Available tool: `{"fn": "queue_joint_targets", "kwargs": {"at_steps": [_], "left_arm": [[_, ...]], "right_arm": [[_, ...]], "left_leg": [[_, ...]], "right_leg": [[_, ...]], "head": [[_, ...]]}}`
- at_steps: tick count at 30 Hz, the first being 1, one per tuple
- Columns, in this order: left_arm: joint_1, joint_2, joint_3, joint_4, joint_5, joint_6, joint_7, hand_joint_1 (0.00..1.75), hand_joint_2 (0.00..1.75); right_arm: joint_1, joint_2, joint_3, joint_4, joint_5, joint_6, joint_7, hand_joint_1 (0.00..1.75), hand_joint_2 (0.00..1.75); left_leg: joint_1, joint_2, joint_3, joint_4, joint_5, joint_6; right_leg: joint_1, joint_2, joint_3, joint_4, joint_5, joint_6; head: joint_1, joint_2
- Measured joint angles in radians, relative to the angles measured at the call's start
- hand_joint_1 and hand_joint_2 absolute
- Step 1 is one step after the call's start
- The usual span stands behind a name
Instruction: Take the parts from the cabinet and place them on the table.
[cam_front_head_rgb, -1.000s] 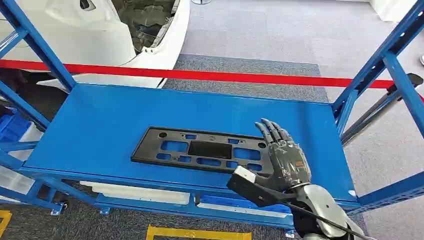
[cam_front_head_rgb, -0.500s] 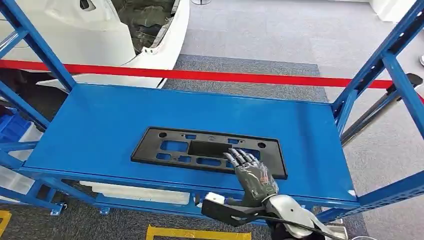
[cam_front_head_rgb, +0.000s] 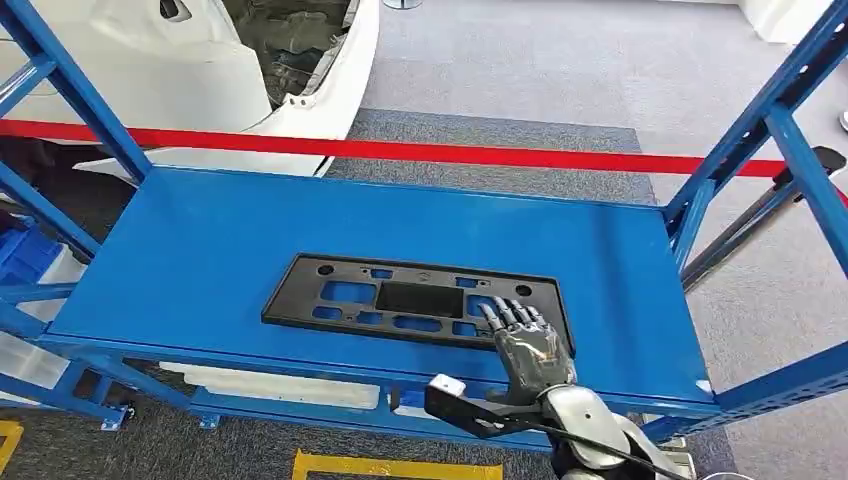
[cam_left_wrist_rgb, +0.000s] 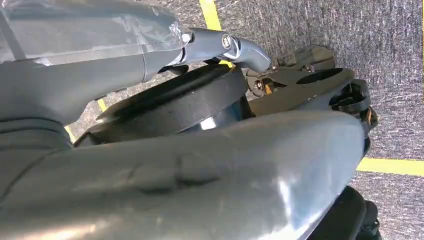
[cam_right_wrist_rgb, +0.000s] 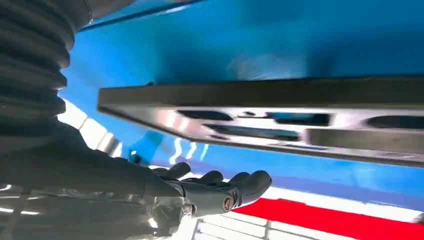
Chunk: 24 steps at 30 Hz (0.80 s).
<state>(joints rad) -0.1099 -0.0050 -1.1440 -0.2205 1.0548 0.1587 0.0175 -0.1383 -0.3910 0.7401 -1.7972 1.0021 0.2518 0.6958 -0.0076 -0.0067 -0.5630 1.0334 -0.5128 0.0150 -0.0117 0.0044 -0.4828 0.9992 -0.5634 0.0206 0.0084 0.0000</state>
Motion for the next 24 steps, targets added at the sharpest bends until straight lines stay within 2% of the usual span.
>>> {"fn": "queue_joint_targets", "kwargs": {"at_steps": [13,24], "left_arm": [[0.0,0.0,0.0,0.0,-0.003,0.0,0.0,0.0,0.0],[0.0,0.0,-0.001,0.0,0.005,0.0,0.0,0.0,0.0]], "right_arm": [[0.03,0.011,-0.083,0.003,0.047,0.034,0.0,0.0,1.75],[0.027,0.019,-0.119,0.019,0.043,0.03,0.0,0.0,1.75]], "left_leg": [[0.0,0.0,0.0,0.0,0.0,0.0],[0.0,0.0,0.0,0.0,0.0,0.0]], "right_leg": [[0.0,0.0,0.0,0.0,0.0,0.0],[0.0,0.0,0.0,0.0,0.0,0.0]], "head": [[-0.001,0.0],[0.0,0.0]]}}
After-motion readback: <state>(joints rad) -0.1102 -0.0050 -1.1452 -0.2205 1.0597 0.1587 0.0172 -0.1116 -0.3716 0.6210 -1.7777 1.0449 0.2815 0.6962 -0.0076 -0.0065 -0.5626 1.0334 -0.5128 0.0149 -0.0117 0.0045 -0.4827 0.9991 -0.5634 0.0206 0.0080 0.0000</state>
